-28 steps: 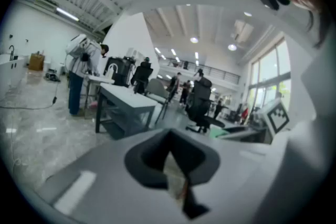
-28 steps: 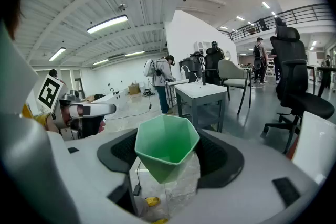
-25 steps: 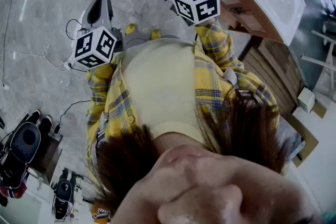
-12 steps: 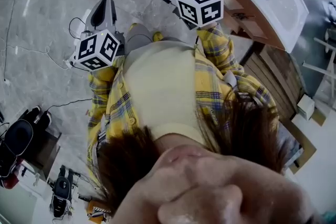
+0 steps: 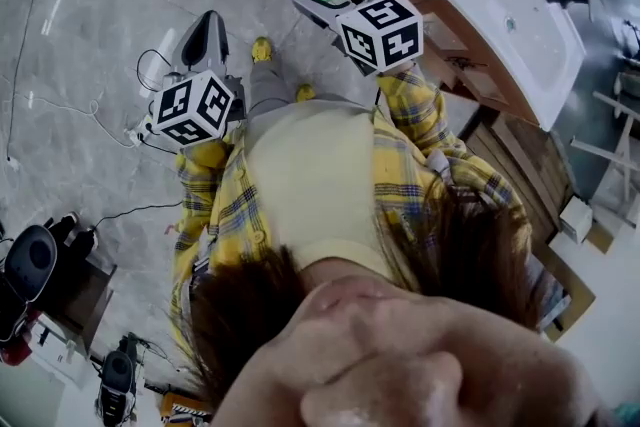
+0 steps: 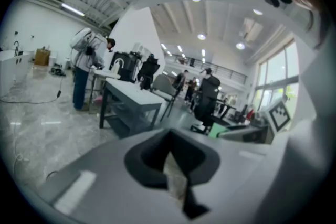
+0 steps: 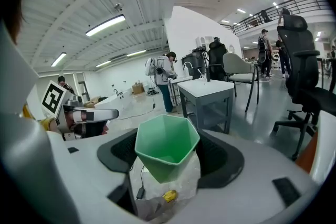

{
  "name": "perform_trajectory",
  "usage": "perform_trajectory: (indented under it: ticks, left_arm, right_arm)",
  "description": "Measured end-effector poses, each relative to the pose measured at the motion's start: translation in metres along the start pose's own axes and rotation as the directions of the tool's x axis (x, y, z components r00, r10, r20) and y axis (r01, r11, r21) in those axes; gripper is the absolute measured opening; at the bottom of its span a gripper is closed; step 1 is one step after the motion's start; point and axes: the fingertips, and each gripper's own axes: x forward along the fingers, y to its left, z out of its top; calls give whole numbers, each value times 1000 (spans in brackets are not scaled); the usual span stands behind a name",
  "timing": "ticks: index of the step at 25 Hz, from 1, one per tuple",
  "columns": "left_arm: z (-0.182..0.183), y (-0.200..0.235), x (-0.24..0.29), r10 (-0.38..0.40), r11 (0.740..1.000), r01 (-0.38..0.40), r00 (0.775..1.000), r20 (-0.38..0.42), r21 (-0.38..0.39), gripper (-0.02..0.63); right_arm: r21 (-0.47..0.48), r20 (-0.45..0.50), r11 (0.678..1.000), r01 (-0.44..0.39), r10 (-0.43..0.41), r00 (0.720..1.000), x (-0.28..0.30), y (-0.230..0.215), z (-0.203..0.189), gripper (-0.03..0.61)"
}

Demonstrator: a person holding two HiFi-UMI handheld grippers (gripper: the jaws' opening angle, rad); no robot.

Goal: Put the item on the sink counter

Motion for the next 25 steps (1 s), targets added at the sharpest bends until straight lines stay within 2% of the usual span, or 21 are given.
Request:
perform_trajectory:
  ticks: [16, 25]
  left_arm:
    - [56, 91, 73, -8, 999, 8, 1000, -13, -35, 6]
    - [83, 128, 104, -33, 999, 33, 999, -16, -15, 6]
  right_arm:
    - [-30, -32, 999, 29, -30, 999, 101, -26, 72, 337]
    - [-51, -28, 998, 45, -47, 998, 152, -33, 106, 337]
